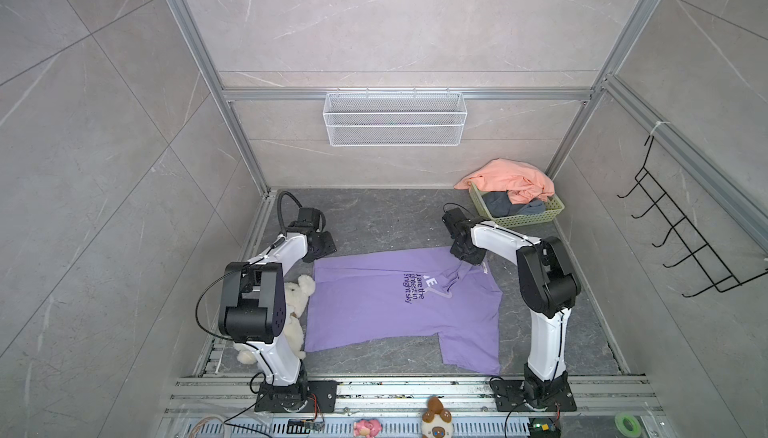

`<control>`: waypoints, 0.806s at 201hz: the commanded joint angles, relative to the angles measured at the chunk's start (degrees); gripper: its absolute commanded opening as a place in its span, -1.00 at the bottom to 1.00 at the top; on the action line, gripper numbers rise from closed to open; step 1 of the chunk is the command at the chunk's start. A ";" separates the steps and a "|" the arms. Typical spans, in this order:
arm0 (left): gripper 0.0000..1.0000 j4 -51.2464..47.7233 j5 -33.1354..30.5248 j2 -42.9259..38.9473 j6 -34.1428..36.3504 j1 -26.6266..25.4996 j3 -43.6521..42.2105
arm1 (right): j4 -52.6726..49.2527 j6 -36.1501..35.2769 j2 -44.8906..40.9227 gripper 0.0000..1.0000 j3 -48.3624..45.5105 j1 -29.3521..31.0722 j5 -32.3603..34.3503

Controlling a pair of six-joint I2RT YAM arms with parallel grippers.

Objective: Fold and stack the t-shirts

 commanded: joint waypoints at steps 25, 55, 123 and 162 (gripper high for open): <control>0.17 -0.24 0.42 -0.56 0.04 -0.09 1.67 | -0.58 1.75 -1.26 -0.91 -1.20 0.09 -0.75; 0.17 -0.24 0.86 -0.37 0.39 -0.05 1.81 | -0.49 5.35 -8.63 -0.95 -7.51 0.15 -1.37; 0.17 0.28 3.05 -0.39 0.74 -0.06 0.89 | 0.51 14.09 -20.37 -0.87 -24.14 2.00 -4.10; 0.17 0.68 3.79 -1.47 0.74 -0.08 -1.02 | -3.35 19.64 -22.19 -0.68 -27.84 6.62 -1.15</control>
